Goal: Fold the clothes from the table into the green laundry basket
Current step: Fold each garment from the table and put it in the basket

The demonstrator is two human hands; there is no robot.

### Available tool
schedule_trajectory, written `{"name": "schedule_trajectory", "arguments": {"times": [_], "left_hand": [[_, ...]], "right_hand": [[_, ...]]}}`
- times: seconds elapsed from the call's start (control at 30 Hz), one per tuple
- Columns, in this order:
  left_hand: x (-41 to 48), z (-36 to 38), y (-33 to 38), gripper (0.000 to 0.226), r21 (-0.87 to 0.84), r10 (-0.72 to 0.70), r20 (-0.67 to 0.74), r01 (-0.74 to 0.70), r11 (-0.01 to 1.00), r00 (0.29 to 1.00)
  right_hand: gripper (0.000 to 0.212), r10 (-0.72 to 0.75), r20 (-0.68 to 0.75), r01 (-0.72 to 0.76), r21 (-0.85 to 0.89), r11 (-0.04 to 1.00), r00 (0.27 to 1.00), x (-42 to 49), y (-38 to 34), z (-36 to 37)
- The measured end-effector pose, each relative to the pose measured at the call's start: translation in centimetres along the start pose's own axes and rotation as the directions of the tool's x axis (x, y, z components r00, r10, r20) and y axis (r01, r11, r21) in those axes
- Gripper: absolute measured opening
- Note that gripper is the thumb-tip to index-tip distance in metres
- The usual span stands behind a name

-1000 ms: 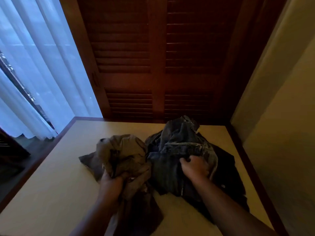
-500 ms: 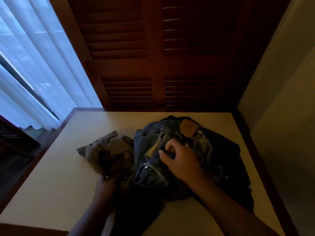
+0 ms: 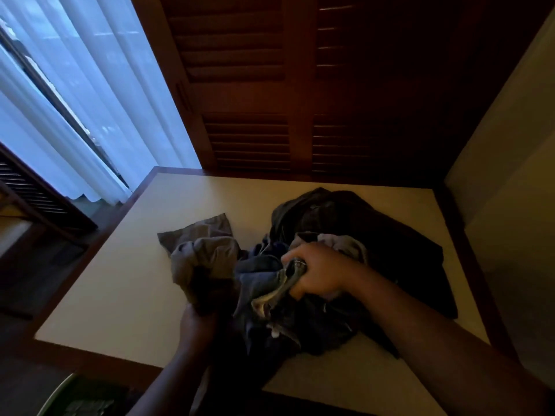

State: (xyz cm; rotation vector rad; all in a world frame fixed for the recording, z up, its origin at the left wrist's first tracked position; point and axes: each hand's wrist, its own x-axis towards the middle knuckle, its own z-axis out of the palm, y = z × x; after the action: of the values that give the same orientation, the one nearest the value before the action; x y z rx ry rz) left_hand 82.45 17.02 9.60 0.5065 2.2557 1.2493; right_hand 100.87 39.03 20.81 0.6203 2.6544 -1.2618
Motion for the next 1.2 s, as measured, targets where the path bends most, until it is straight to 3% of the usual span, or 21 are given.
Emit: {"name": "schedule_trajectory", "arguments": {"times": [0.07,0.13,0.17,0.23,0.27,0.33,0.43,0.5,0.63,0.73,0.8,0.9,1.03,1.2], "left_hand": [[-0.4,-0.8,-0.2,0.046,0.043,0.001,-0.03,0.0,0.999,1.0],[-0.8,-1.2,-0.2,0.045,0.063,-0.016,-0.017,0.017,0.998,1.0],[-0.9,-1.3,-0.4,0.038,0.087,-0.038,0.004,0.037,0.996,0.999],[-0.6,-1.3,-1.1,0.014,0.123,-0.083,0.023,0.08,0.989,0.996],[-0.3,-1.2,-1.6,0.014,0.14,-0.084,0.028,0.08,0.987,0.996],[0.2,-1.2,-2.5,0.033,0.14,-0.093,0.041,0.086,0.986,0.995],[0.2,-1.4,-3.1,0.044,0.09,-0.13,0.062,0.124,0.988,0.99],[-0.5,-1.9,-3.4,0.048,0.034,-0.144,0.048,0.142,0.989,0.988],[-2.7,-3.2,-5.0,0.053,-0.026,-0.168,0.045,0.169,0.985,0.985],[-4.1,-4.4,-6.2,0.06,-0.033,-0.157,0.008,0.157,0.987,0.988],[-4.8,-5.6,-7.2,0.062,-0.065,-0.169,0.011,0.17,0.983,0.985],[-5.6,-8.4,-10.0,0.053,-0.182,-0.134,0.002,0.132,0.974,0.991],[-8.5,-12.8,-14.4,0.032,-0.406,-0.088,0.005,0.082,0.91,0.996],[-12.9,-18.5,-19.7,0.035,-0.65,-0.208,-0.006,0.154,0.744,0.978]], "right_hand": [[0.023,-0.083,0.29,0.053,0.11,0.992,0.953,-1.5,-1.8,-0.2],[0.031,-0.067,0.418,0.019,0.119,0.993,0.906,-2.0,-2.1,0.8],[0.043,-0.028,0.386,0.003,0.065,0.998,0.922,-2.0,-2.1,1.5],[0.083,0.114,0.158,-0.065,-0.282,0.957,0.981,-1.0,-0.8,3.7],[0.107,0.164,0.066,-0.122,-0.421,0.899,0.984,-0.7,-0.1,4.6],[0.132,0.246,0.066,-0.185,-0.478,0.859,0.967,-0.2,0.8,6.0],[0.12,0.322,0.132,-0.212,-0.517,0.829,0.938,-0.1,0.4,6.8],[0.108,0.312,0.095,-0.227,-0.497,0.837,0.945,-0.3,0.1,7.6],[0.079,0.202,-0.16,-0.252,-0.408,0.878,0.966,-1.6,-0.3,10.2],[0.058,0.181,-0.334,-0.291,-0.317,0.903,0.925,-2.6,-1.0,11.8],[0.056,0.137,-0.4,-0.277,-0.317,0.907,0.906,-2.7,-2.0,12.9],[0.056,0.059,-0.476,-0.201,-0.254,0.946,0.877,-2.7,-3.8,15.6],[0.033,0.01,-0.527,0.026,0.061,0.998,0.85,-2.7,-7.7,20.3],[0.034,-0.102,-0.406,0.133,0.05,0.99,0.908,-2.2,-13.6,26.8]]}}
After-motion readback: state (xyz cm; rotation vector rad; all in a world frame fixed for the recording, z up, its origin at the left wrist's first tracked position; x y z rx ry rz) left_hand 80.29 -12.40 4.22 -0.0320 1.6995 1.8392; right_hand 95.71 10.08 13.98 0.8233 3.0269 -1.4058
